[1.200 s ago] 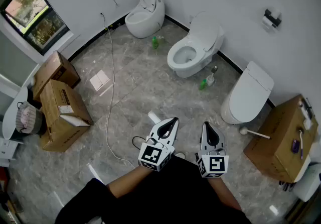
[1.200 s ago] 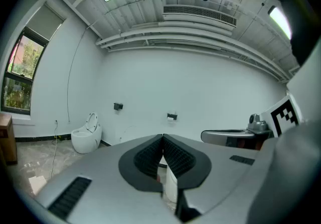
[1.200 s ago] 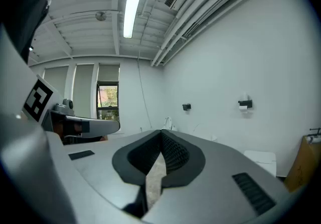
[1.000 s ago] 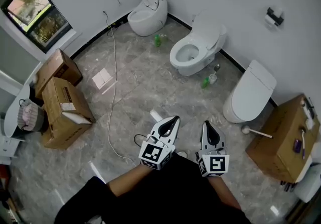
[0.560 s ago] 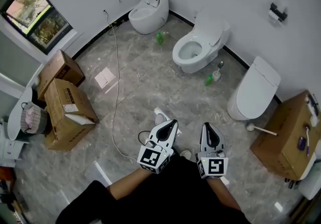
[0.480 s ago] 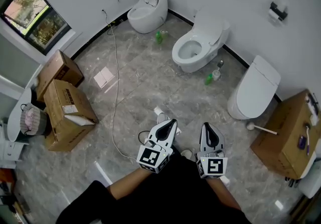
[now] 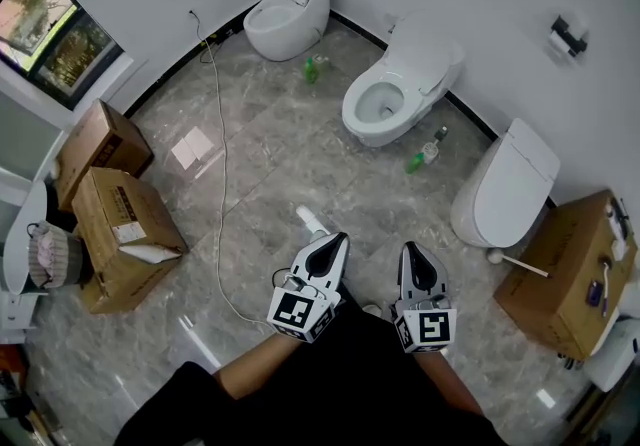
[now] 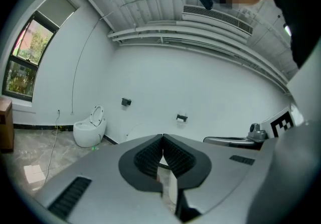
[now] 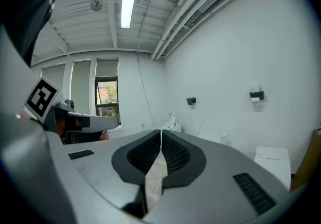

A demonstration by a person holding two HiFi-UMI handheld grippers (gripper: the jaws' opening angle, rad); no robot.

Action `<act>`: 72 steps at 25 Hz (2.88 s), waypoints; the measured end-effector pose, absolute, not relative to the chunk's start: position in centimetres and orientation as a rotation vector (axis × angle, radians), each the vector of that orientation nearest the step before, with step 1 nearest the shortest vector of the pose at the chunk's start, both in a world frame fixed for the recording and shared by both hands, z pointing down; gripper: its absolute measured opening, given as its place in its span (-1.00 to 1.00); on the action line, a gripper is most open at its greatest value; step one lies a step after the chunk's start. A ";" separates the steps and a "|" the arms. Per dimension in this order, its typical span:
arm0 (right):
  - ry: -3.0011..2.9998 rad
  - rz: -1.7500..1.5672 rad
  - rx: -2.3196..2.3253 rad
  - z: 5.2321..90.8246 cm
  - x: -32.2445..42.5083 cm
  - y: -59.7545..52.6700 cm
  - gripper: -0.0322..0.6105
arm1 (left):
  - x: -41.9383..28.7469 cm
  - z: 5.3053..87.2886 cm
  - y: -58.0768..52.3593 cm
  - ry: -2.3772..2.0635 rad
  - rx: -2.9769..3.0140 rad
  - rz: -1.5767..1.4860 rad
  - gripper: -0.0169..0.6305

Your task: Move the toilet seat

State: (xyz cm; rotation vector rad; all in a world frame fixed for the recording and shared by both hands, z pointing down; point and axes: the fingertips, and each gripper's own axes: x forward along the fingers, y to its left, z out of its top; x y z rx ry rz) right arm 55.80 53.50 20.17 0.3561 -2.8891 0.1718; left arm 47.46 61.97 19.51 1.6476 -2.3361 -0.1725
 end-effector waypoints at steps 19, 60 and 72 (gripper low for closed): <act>-2.839 0.156 0.307 20.3 30.9 51.0 -0.80 | 24.1 21.3 59.2 -2.255 1.692 -0.174 -0.90; -2.609 0.254 0.430 36.5 14.5 30.6 -0.80 | 6.5 34.1 39.2 -2.109 1.674 0.059 -0.90; -2.444 0.216 0.568 46.1 12.0 18.3 -0.80 | -1.1 44.7 29.8 -1.947 1.478 0.068 -0.90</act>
